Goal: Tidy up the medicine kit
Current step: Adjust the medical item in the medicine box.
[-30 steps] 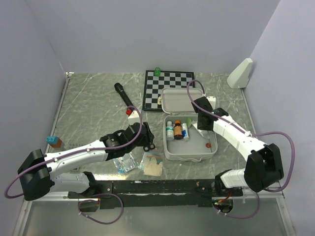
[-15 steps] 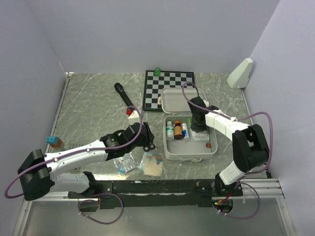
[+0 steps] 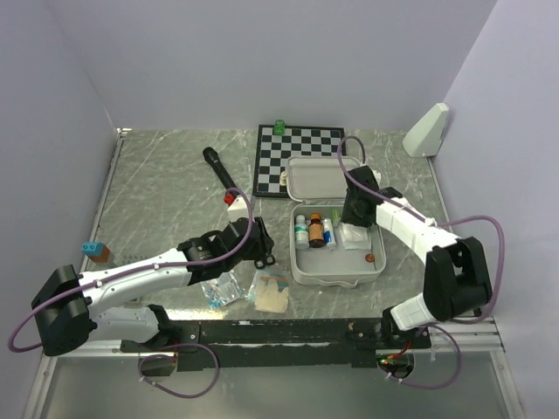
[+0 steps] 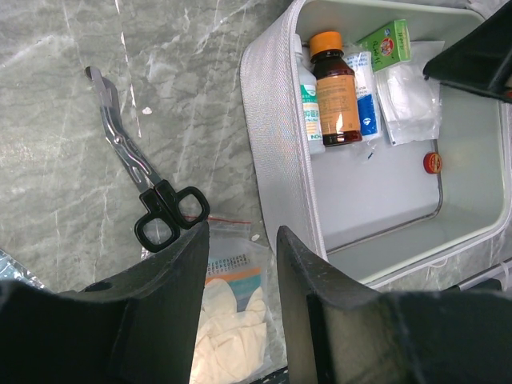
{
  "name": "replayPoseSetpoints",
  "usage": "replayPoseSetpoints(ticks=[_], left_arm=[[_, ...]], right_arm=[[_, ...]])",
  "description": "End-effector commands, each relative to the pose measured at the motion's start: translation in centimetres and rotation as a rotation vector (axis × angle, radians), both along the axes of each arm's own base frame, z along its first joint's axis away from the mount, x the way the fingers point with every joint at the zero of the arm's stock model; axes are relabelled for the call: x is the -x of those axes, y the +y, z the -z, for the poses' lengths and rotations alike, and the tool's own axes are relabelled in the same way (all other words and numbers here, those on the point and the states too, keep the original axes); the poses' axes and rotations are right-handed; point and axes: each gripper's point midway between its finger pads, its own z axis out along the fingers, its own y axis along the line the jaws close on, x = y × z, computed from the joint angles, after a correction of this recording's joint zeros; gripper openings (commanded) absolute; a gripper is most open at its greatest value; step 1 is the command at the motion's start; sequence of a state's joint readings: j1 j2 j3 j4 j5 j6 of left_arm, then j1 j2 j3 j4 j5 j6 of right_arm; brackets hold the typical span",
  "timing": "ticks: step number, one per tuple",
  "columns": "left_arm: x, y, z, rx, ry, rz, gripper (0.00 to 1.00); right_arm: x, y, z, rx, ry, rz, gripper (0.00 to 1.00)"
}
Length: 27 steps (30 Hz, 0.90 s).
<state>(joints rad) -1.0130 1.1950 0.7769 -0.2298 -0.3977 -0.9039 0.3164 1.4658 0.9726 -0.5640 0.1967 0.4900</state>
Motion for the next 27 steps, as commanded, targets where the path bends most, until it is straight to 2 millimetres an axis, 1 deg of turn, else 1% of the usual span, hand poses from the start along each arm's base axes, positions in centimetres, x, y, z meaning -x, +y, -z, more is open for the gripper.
replayPoseSetpoints(ticks=[1,4,7,10,11,15,19,22,27], left_arm=[[-0.4,-0.4,-1.1,0.041,-0.020,-0.006,0.44],[-0.3,-0.4,-1.3,0.051,-0.022,-0.008,0.44],[-0.2,-0.3,-1.2,0.051,-0.017,-0.007,0.44],[-0.2,-0.1,-1.0,0.045,-0.014,-0.013,0.44],[-0.2,0.0,-1.0,0.044,-0.013,-0.014,0.44],[-0.2,0.2,-1.0,0.037,-0.015,-0.020,0.45],[-0.2,0.2,-0.8,0.031,-0.012,-0.019,0.45],[-0.2,0.1,-0.8,0.034,-0.012,-0.018,0.44],[-0.1,0.4,-0.7,0.033,-0.012,-0.024,0.44]], right_arm=[[-0.6,2.0,-3.4,-0.062,-0.119,-0.055,0.45],[-1.2,2.8,-3.9,-0.068,-0.127,-0.093,0.52],[-1.6,3.2,-3.1,-0.045,-0.097,-0.118,0.53],[-2.0,3.2,-1.9,-0.023,-0.066,-0.116,0.53],[-2.1,3.1,-1.5,-0.015,-0.058,-0.109,0.52],[-2.6,3.1,-1.2,-0.015,-0.069,-0.098,0.49],[-3.1,3.5,-1.2,-0.019,-0.069,-0.098,0.40],[-3.3,3.9,-0.8,-0.023,-0.051,-0.109,0.39],[-3.3,3.8,0.1,-0.009,-0.030,-0.108,0.36]])
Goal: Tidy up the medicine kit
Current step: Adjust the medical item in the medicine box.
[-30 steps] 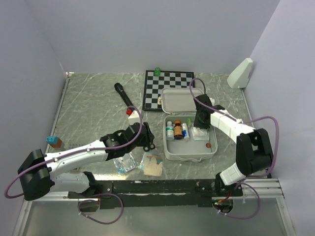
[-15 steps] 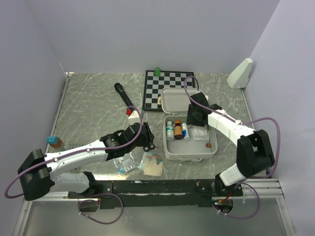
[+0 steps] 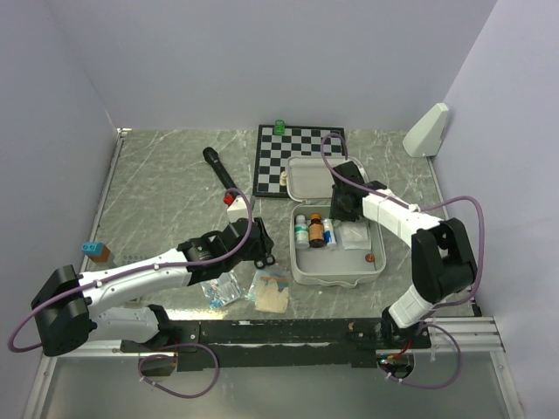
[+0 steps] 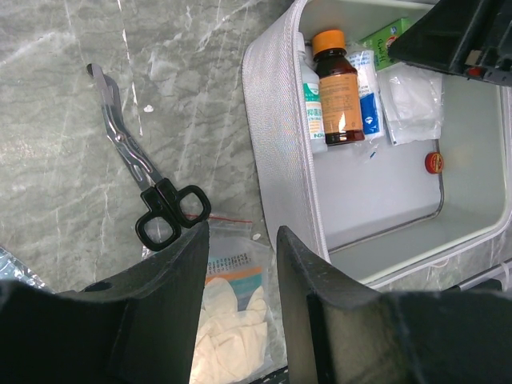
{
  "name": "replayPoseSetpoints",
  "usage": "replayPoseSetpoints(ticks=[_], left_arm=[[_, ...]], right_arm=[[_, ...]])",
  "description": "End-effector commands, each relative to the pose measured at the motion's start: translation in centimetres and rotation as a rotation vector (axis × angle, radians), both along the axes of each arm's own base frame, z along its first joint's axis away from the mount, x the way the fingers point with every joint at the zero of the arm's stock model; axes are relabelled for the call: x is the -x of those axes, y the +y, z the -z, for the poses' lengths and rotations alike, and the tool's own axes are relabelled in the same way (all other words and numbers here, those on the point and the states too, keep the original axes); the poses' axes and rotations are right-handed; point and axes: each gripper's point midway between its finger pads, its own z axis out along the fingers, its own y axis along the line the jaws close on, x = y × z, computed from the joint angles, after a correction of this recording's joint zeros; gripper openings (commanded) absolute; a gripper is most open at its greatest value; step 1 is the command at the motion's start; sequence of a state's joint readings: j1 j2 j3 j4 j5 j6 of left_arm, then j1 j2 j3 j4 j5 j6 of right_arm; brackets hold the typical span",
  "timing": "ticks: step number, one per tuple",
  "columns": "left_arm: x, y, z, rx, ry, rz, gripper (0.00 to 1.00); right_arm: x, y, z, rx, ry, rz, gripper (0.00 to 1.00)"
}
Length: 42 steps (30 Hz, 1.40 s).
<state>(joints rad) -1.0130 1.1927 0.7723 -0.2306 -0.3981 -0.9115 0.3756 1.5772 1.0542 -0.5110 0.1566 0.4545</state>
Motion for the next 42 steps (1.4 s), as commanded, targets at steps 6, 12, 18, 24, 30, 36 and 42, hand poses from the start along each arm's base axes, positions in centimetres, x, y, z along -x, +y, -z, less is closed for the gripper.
replayPoseSetpoints(ticks=[6,12,18,24,30,36,42], left_arm=[[-0.1,0.3,-0.8,0.028,-0.014,-0.018,0.44],[-0.1,0.3,-0.8,0.039,-0.016,-0.017,0.45],[0.0,0.0,-0.7,0.041,-0.012,-0.009,0.44],[0.0,-0.2,-0.6,0.044,-0.005,-0.001,0.45],[0.0,-0.3,-0.6,0.048,-0.005,0.001,0.44],[0.1,-0.3,-0.5,0.045,-0.002,0.000,0.44],[0.1,0.1,-0.6,0.037,-0.008,-0.005,0.44]], right_arm=[[-1.0,0.2,-0.8,0.008,-0.027,-0.002,0.15],[1.1,-0.1,-0.9,0.012,-0.033,-0.010,0.14],[3.5,-0.3,0.0,0.009,-0.011,-0.014,0.28],[4.6,-0.3,-0.1,0.009,-0.015,-0.020,0.45],[3.8,-0.5,-2.2,0.019,-0.062,-0.016,0.49],[1.9,0.7,-3.6,0.014,-0.049,-0.076,0.50],[0.6,1.4,-3.5,0.030,0.016,-0.101,0.47]])
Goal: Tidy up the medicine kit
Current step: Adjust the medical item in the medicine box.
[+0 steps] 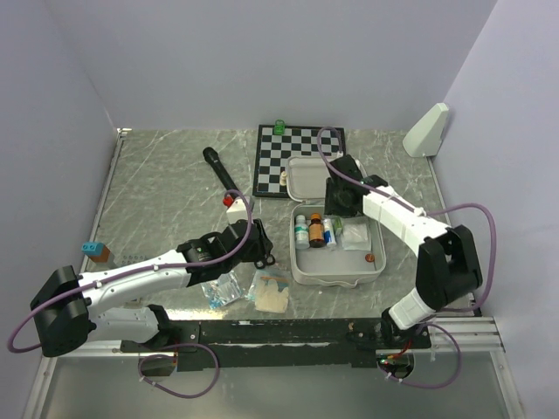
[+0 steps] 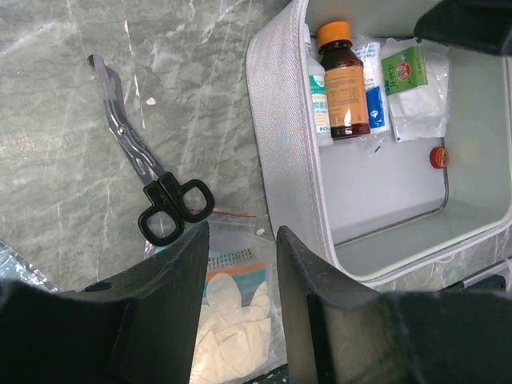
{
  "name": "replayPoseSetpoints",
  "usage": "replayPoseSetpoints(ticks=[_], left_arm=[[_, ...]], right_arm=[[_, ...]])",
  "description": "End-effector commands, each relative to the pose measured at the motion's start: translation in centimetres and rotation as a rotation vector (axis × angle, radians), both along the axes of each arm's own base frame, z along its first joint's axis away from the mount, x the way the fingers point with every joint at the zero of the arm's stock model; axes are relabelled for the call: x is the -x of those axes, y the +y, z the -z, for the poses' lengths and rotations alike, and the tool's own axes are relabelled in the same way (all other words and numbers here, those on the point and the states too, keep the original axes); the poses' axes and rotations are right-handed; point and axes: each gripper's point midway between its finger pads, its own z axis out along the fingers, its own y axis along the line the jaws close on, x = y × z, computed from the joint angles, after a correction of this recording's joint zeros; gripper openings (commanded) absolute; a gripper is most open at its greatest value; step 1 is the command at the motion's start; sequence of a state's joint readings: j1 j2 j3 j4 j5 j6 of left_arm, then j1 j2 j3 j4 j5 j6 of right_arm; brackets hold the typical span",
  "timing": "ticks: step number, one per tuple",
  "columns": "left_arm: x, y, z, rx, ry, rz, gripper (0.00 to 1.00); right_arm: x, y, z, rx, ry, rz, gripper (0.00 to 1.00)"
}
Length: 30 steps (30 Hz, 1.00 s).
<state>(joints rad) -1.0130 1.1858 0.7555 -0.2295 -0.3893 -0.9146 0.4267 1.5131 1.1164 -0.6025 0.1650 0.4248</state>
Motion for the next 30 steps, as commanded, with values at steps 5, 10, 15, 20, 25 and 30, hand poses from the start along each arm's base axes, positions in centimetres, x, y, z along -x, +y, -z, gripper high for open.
replayPoseSetpoints(ticks=[5,10,15,20,25,30], left_arm=[[-0.3,0.3,-1.2,0.034,-0.030,-0.016,0.45],[-0.4,0.1,-1.2,0.029,-0.033,-0.008,0.45],[-0.4,-0.1,-1.3,0.030,-0.038,-0.004,0.45],[-0.5,0.1,-1.5,0.025,-0.047,-0.009,0.45],[-0.5,0.3,-1.6,0.021,-0.052,-0.010,0.45],[-0.6,0.3,-1.6,0.017,-0.052,-0.011,0.45]], right_arm=[[-0.1,-0.3,0.5,0.042,0.070,-0.026,0.44],[0.5,-0.9,1.0,0.071,0.090,-0.022,0.44],[0.5,-1.2,1.6,0.096,0.109,-0.024,0.41],[0.4,-1.5,2.5,0.104,0.131,-0.019,0.40],[0.2,-1.7,2.7,0.105,0.129,-0.012,0.37],[0.2,-1.6,2.7,0.099,0.133,-0.010,0.20]])
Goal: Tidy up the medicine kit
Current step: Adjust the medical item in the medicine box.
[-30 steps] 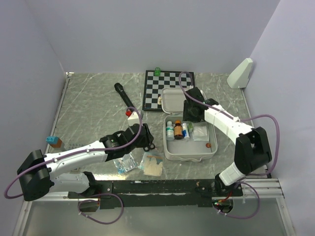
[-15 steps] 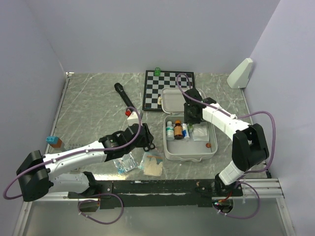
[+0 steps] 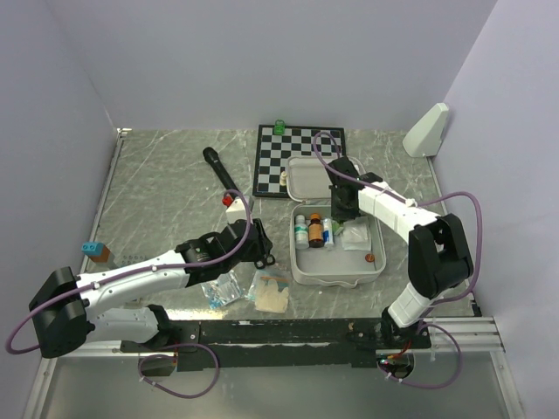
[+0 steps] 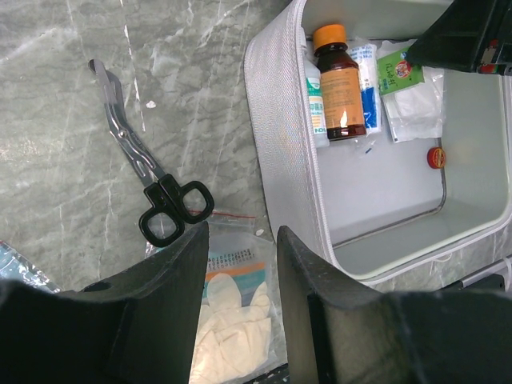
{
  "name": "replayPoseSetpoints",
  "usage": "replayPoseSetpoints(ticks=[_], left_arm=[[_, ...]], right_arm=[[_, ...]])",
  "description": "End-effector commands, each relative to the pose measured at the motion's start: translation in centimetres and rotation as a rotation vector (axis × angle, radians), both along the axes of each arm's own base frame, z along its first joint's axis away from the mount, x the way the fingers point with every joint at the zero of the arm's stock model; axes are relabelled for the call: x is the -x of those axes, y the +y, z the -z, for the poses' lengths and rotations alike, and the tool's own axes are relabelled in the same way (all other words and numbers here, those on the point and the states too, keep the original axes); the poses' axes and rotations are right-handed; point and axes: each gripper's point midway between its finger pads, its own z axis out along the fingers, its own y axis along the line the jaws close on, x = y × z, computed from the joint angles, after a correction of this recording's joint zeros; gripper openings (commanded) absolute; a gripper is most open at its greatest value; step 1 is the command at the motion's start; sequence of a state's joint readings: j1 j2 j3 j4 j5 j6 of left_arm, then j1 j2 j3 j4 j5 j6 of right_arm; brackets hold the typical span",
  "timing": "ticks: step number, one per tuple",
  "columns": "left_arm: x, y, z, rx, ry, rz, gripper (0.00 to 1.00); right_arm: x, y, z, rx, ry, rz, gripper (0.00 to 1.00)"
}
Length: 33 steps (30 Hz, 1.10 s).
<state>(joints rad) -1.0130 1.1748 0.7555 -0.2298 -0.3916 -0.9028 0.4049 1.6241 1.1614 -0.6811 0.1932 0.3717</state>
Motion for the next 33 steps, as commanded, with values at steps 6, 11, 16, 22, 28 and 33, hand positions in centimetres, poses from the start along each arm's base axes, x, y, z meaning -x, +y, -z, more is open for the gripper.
replayPoseSetpoints(ticks=[6,11,16,22,28,33], left_arm=[[-0.4,0.3,-1.0,0.024,-0.030,-0.018,0.45],[-0.3,0.1,-0.9,0.031,-0.026,-0.012,0.45],[-0.3,-0.1,-0.9,0.034,-0.022,-0.010,0.45],[-0.3,-0.2,-0.9,0.037,-0.018,-0.008,0.45],[-0.3,-0.3,-0.8,0.041,-0.016,-0.005,0.45],[-0.3,-0.6,-0.7,0.038,-0.012,0.001,0.44]], right_arm=[[0.9,-0.3,-0.3,-0.020,-0.004,0.021,0.02],[2.6,-1.0,-0.2,-0.030,-0.020,0.040,0.00],[4.5,0.0,0.1,-0.064,-0.017,0.007,0.00],[6.4,0.5,0.5,-0.053,0.000,-0.018,0.06],[6.6,0.3,-0.3,-0.053,-0.030,-0.018,0.07],[5.2,0.0,0.1,-0.014,-0.026,-0.010,0.08]])
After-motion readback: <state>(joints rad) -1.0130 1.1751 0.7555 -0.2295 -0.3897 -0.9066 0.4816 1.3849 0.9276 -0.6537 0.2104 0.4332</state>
